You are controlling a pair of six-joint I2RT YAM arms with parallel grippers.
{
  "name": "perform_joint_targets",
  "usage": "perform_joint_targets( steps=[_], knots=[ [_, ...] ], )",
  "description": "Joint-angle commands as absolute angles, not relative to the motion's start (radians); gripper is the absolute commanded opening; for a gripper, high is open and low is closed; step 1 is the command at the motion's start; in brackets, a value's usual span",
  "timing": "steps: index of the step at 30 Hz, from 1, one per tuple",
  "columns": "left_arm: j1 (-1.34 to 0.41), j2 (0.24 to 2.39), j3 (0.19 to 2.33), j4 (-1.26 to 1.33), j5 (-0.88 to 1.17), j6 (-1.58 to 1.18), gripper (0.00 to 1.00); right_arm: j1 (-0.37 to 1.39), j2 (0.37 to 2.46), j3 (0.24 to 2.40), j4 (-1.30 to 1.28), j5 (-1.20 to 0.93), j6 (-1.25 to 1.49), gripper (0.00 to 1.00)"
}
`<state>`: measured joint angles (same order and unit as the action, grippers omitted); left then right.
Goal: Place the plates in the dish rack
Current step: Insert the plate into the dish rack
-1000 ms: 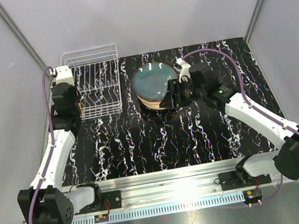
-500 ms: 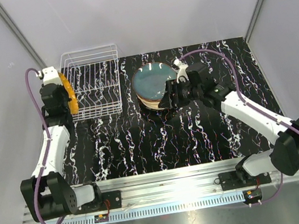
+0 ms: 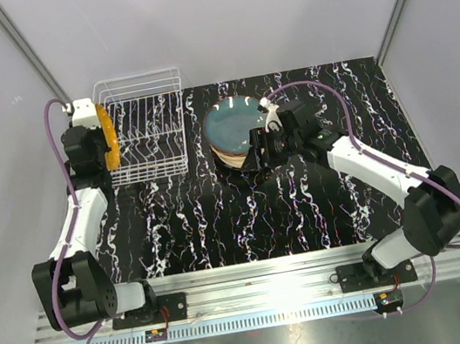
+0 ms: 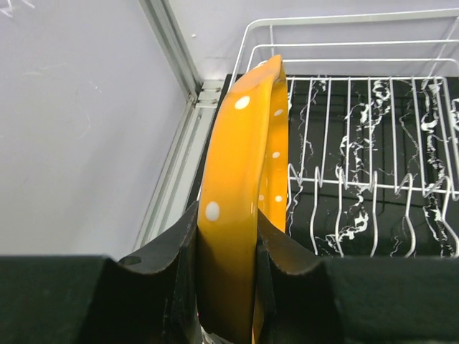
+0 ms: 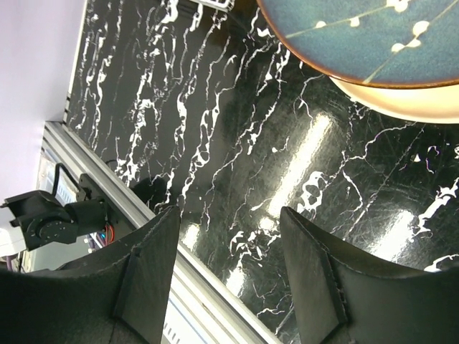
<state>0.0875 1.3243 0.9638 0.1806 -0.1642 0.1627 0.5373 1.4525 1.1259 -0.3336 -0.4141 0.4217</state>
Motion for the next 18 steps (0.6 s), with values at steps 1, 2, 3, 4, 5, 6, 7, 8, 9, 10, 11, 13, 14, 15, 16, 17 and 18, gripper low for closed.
perform_joint_targets(
  steps=[1, 2, 3, 4, 5, 6, 7, 8, 9, 10, 11, 13, 14, 15, 16, 17, 18],
  knots=[
    [0.095, 1.29, 1.005, 0.448, -0.053, 0.178, 0.0, 0.545, 1.479, 1.183, -0.291, -0.446, 0.402, 0.65],
    [0.092, 1.287, 0.994, 0.446, -0.031, 0.178, 0.0, 0.543, 1.482, 1.183, -0.284, -0.449, 0.408, 0.65],
    [0.092, 1.282, 0.988, 0.448, -0.005, 0.173, 0.0, 0.543, 1.485, 1.181, -0.279, -0.452, 0.41, 0.65],
    [0.083, 1.279, 0.985, 0.462, 0.053, 0.172, 0.0, 0.543, 1.488, 1.18, -0.273, -0.453, 0.413, 0.65],
    [0.074, 1.282, 0.988, 0.462, 0.069, 0.173, 0.0, 0.543, 1.488, 1.18, -0.273, -0.453, 0.414, 0.64],
    [0.06, 1.285, 1.0, 0.453, 0.084, 0.184, 0.0, 0.543, 1.488, 1.18, -0.273, -0.453, 0.411, 0.64],
    [0.046, 1.289, 1.017, 0.418, 0.078, 0.192, 0.0, 0.543, 1.489, 1.18, -0.273, -0.451, 0.411, 0.64],
    [0.011, 1.298, 1.05, 0.407, 0.072, 0.201, 0.0, 0.543, 1.491, 1.18, -0.272, -0.449, 0.413, 0.64],
    [0.005, 1.302, 1.066, 0.405, 0.063, 0.219, 0.0, 0.543, 1.491, 1.18, -0.272, -0.448, 0.413, 0.64],
    [-0.041, 1.316, 1.08, 0.422, 0.036, 0.228, 0.0, 0.545, 1.493, 1.18, -0.272, -0.446, 0.414, 0.64],
    [-0.055, 1.327, 1.104, 0.437, 0.026, 0.238, 0.0, 0.543, 1.496, 1.178, -0.27, -0.446, 0.416, 0.64],
    [-0.078, 1.353, 1.153, 0.43, 0.017, 0.252, 0.0, 0.543, 1.497, 1.178, -0.27, -0.446, 0.417, 0.64],
    [-0.104, 1.385, 1.222, 0.41, 0.006, 0.265, 0.0, 0.543, 1.497, 1.177, -0.267, -0.446, 0.419, 0.64],
    [-0.119, 1.403, 1.259, 0.391, -0.029, 0.299, 0.0, 0.545, 1.499, 1.177, -0.267, -0.445, 0.419, 0.64],
    [-0.139, 1.443, 1.328, 0.359, -0.088, 0.313, 0.0, 0.543, 1.5, 1.177, -0.27, -0.443, 0.419, 0.64],
    [-0.141, 1.462, 1.359, 0.345, -0.107, 0.321, 0.0, 0.543, 1.499, 1.177, -0.273, -0.443, 0.419, 0.64],
    [-0.143, 1.482, 1.391, 0.327, -0.156, 0.324, 0.0, 0.543, 1.497, 1.178, -0.273, -0.442, 0.419, 0.64]
  ],
)
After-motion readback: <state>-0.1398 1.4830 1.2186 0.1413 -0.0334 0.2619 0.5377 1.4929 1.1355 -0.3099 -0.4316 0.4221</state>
